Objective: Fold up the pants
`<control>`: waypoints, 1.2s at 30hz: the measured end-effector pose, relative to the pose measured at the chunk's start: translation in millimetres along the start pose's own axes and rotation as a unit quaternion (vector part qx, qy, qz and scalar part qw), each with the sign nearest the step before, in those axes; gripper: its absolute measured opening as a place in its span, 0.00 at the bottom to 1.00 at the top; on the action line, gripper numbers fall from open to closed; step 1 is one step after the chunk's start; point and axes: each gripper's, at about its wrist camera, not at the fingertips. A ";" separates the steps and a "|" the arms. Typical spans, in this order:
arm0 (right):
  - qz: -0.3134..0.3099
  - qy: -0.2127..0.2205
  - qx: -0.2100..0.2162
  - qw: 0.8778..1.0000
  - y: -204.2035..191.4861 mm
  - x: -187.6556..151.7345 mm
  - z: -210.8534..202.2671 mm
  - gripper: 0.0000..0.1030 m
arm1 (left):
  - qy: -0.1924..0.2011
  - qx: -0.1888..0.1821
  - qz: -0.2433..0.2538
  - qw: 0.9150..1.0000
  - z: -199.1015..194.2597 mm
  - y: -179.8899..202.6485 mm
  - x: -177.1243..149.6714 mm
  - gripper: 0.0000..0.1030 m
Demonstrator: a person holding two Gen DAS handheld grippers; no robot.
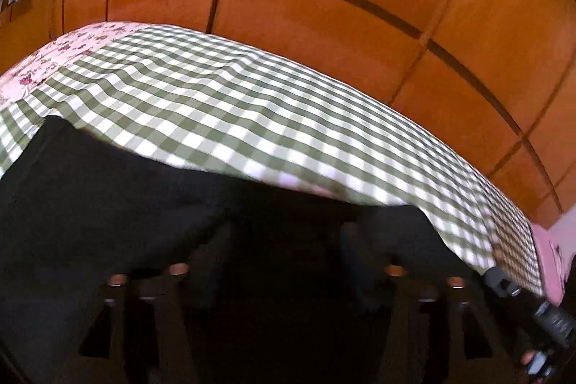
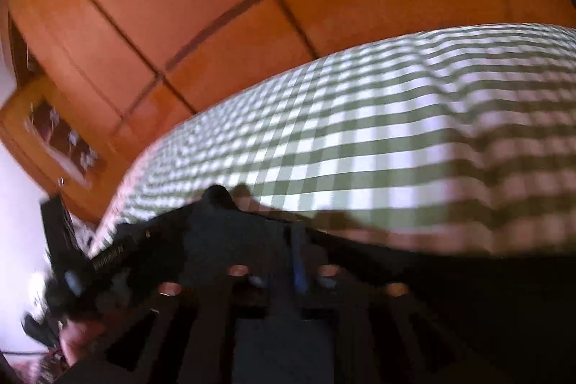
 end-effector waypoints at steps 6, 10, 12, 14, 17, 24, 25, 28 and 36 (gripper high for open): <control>0.040 0.030 -0.011 0.999 34.6 -38.7 -79.4 0.20 | -0.004 -0.006 0.113 0.994 -23.4 55.0 -51.8 0.81; 0.078 0.055 -0.054 0.994 79.5 -74.7 -155.1 0.23 | 0.000 -0.005 0.175 0.985 -31.0 90.6 -80.6 0.82; 0.104 0.077 -0.072 0.989 99.0 -89.8 -190.4 0.31 | 0.005 -0.010 0.189 0.982 -33.4 104.4 -90.4 0.83; 0.157 0.113 -0.096 0.976 129.2 -110.6 -236.3 0.33 | -0.008 -0.021 0.184 0.983 -31.4 111.9 -95.1 0.83; 0.233 0.156 -0.115 0.953 169.1 -136.0 -282.2 0.34 | -0.012 -0.021 0.174 0.984 -32.0 124.4 -102.9 0.83; 0.360 0.216 -0.107 0.901 250.5 -176.3 -329.0 0.35 | -0.018 -0.018 0.217 0.976 -37.6 155.3 -119.8 0.83; 0.369 0.220 -0.100 0.897 256.0 -177.9 -327.6 0.35 | -0.019 -0.017 0.221 0.975 -38.6 157.2 -121.3 0.83; 0.396 0.237 -0.062 0.885 281.8 -179.0 -321.8 0.35 | -0.023 -0.010 0.226 0.974 -39.1 161.5 -125.2 0.84; 0.419 0.295 -0.009 0.859 313.9 -177.8 -327.7 0.35 | -0.026 0.007 0.222 0.975 -36.3 171.1 -128.0 0.88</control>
Point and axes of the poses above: each gripper's, at about its wrist camera, not at the fingertips, and z roughly the way its jaws point, y to its right, x to its top, and after that the axes turned 4 degrees about -y, right-handed
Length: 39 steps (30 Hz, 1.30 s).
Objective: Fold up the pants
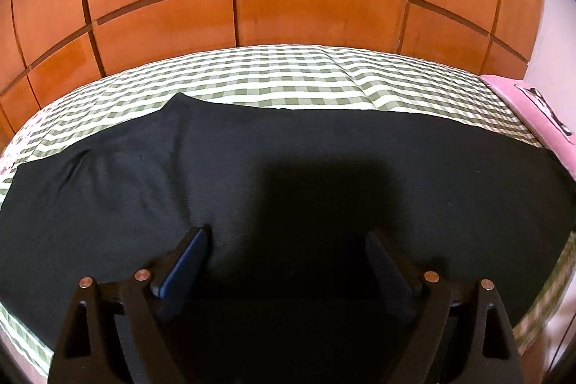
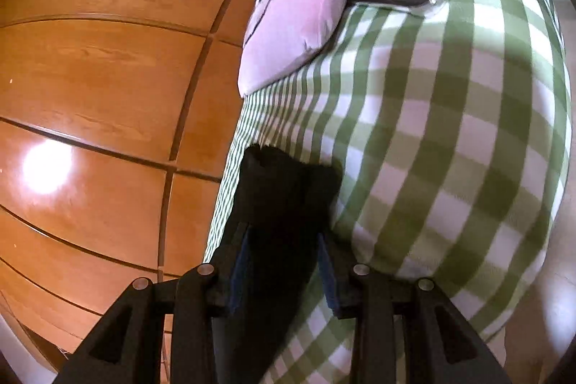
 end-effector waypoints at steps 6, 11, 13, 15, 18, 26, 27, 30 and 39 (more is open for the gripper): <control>-0.008 0.002 -0.008 1.000 -4.6 4.9 5.0 0.35 | 0.002 0.003 0.006 1.000 2.0 8.5 1.7 0.89; 0.033 -0.022 -0.047 0.998 -6.2 16.1 6.1 0.34 | 0.004 0.006 0.004 1.000 2.2 11.5 1.9 0.89; 0.035 -0.019 -0.065 0.997 -9.4 18.1 5.6 0.35 | 0.005 0.007 0.004 1.000 2.6 12.0 1.9 0.90; 0.028 -0.011 -0.073 0.997 -10.4 17.5 2.6 0.35 | 0.008 0.008 0.006 1.000 3.1 13.1 0.8 0.90; 0.033 -0.007 -0.053 0.998 -1.3 17.1 5.4 0.35 | 0.010 0.007 0.006 1.000 4.4 13.4 0.1 0.91; -0.013 -0.005 -0.054 0.998 -12.8 19.2 12.6 0.26 | 0.010 0.008 0.002 1.000 6.4 14.3 -0.1 0.92; -0.013 -0.004 -0.048 0.999 -13.4 19.9 13.1 0.24 | 0.009 0.008 0.001 1.000 6.5 14.4 0.2 0.92; -0.003 0.000 -0.032 0.999 -13.5 20.6 11.8 0.23 | 0.004 0.006 0.000 1.000 6.2 14.2 1.5 0.92; -0.070 0.023 -0.030 0.997 -63.3 10.7 -7.0 0.22 | 0.004 -0.056 -0.036 0.998 -10.8 6.4 8.9 0.92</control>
Point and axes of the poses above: each gripper's, at about its wrist camera, not at the fingertips, and z roughly the way its jaws point, y to its right, x to its top, and after that the axes turned 4 degrees about -y, right-handed
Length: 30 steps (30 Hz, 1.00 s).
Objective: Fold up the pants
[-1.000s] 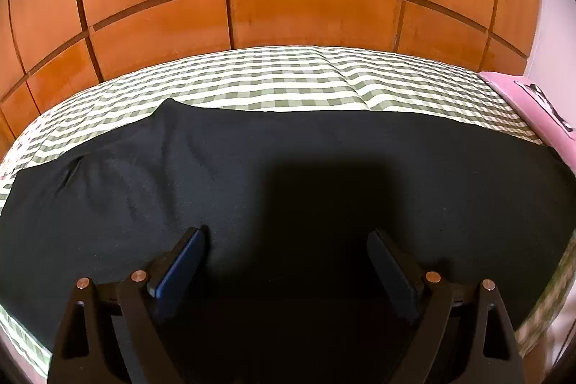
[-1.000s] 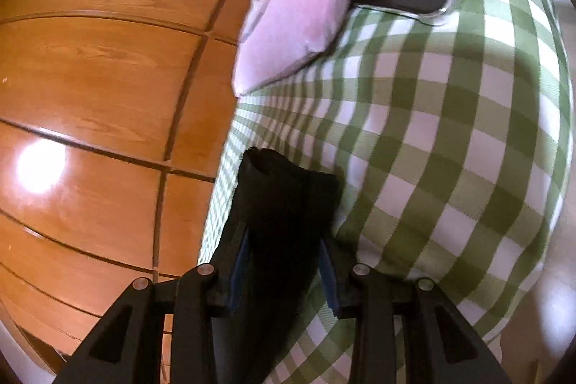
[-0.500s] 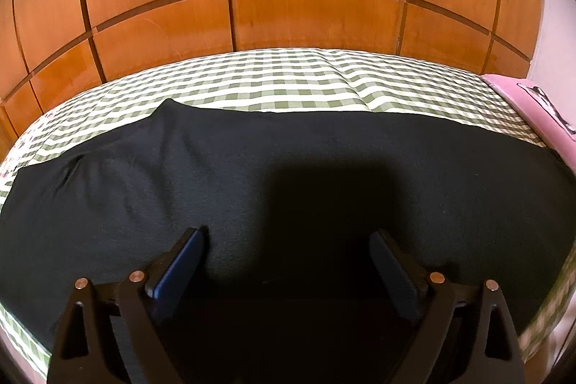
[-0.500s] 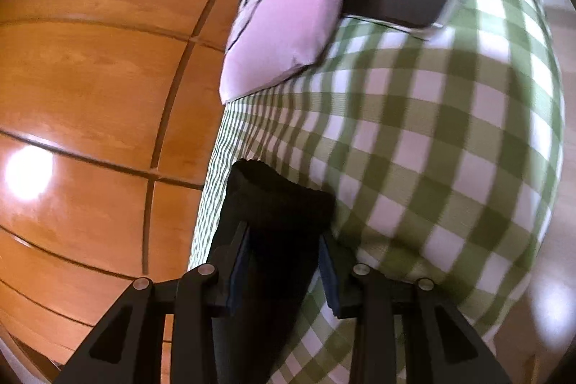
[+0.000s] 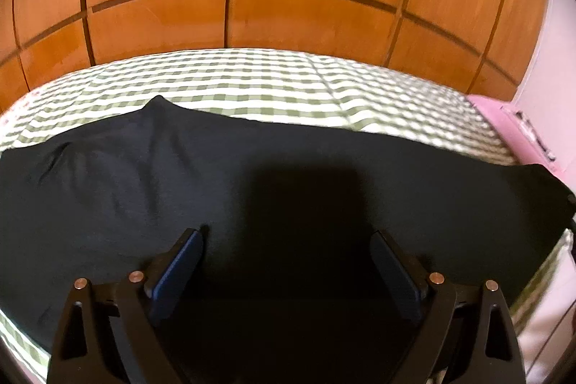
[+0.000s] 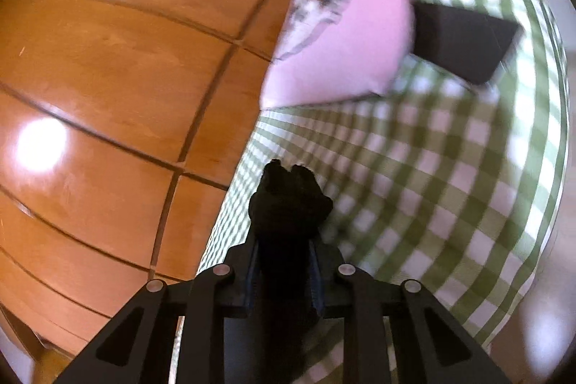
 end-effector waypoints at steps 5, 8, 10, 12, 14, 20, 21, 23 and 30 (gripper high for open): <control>-0.092 0.021 -0.011 0.995 -60.0 -11.4 -12.9 0.22 | 0.018 -0.011 -0.006 1.000 -17.3 -7.3 0.8 0.92; -0.139 0.027 -0.015 0.990 -95.0 -24.4 -14.7 0.22 | 0.026 -0.010 -0.024 0.999 -26.0 -25.0 0.4 0.91; -0.162 0.027 -0.015 0.986 -114.6 -34.1 -14.6 0.22 | 0.027 -0.006 -0.040 0.999 -29.0 -39.6 -1.4 0.92; -0.189 0.025 -0.012 0.982 -139.4 -47.7 -13.2 0.22 | 0.026 0.006 -0.063 0.998 -32.9 -58.7 -5.4 0.92; -0.220 0.022 -0.005 0.975 -162.1 -62.7 -11.6 0.22 | 0.025 0.013 -0.096 0.995 -37.2 -82.9 -11.0 0.91; -0.318 -0.008 0.032 0.947 -229.5 -122.3 2.9 0.22 | 0.028 0.014 -0.179 0.983 -55.5 -138.3 -27.2 0.90; -0.332 -0.022 0.051 0.942 -240.8 -136.8 8.1 0.22 | 0.033 0.012 -0.183 0.982 -59.6 -141.9 -28.8 0.90; -0.356 -0.049 0.078 0.930 -258.2 -164.7 20.0 0.22 | 0.042 0.004 -0.186 0.982 -68.7 -149.0 -29.9 0.90; -0.434 -0.154 0.109 0.881 -291.7 -265.1 69.7 0.22 | 0.069 -0.072 -0.178 0.979 -94.2 -154.5 -23.5 0.91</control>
Point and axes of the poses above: each gripper's, at about its wrist camera, not at the fingertips, and z roughly the way its jaws point, y to its right, x to its top, and after that the axes turned 4 degrees about -y, right-handed
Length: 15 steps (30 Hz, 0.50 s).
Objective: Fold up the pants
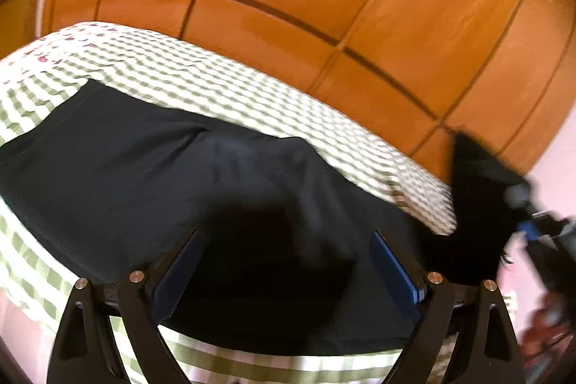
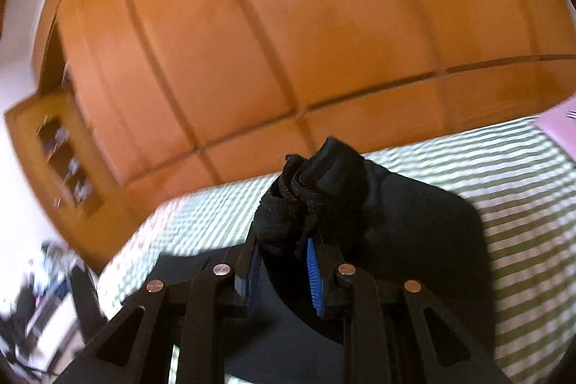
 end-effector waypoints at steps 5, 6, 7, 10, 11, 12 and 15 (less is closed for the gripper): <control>-0.055 -0.057 0.015 0.997 -33.6 -32.0 48.5 0.22 | -0.006 -0.048 -0.026 0.998 -4.1 -8.2 7.5 0.95; -0.069 -0.066 0.013 0.995 -39.7 -40.5 56.5 0.22 | -0.006 -0.052 -0.036 0.998 -3.6 -10.7 8.1 0.97; -0.077 -0.073 0.010 0.994 -43.9 -45.3 63.3 0.22 | -0.008 -0.058 -0.049 0.997 -2.8 -13.8 8.8 0.98; -0.089 -0.113 -0.003 0.990 -45.5 -69.8 87.7 0.23 | -0.019 -0.074 -0.077 0.994 2.3 -20.9 9.4 0.99; -0.088 -0.129 -0.003 0.988 -43.6 -76.3 96.7 0.25 | -0.027 -0.077 -0.085 0.993 6.7 -23.4 9.3 0.99; -0.086 -0.142 -0.002 0.986 -44.1 -81.6 102.2 0.27 | -0.037 -0.078 -0.093 0.992 12.1 -23.9 8.8 0.99; -0.088 -0.173 0.008 0.981 -36.4 -99.1 118.9 0.33 | -0.063 -0.082 -0.113 0.988 27.5 -21.9 6.9 0.99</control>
Point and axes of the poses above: each gripper's, at about its wrist camera, not at the fingertips, and z roughly the way its jaws point, y to its right, x to its top, and after that the axes turned 4 degrees about -y, right-handed
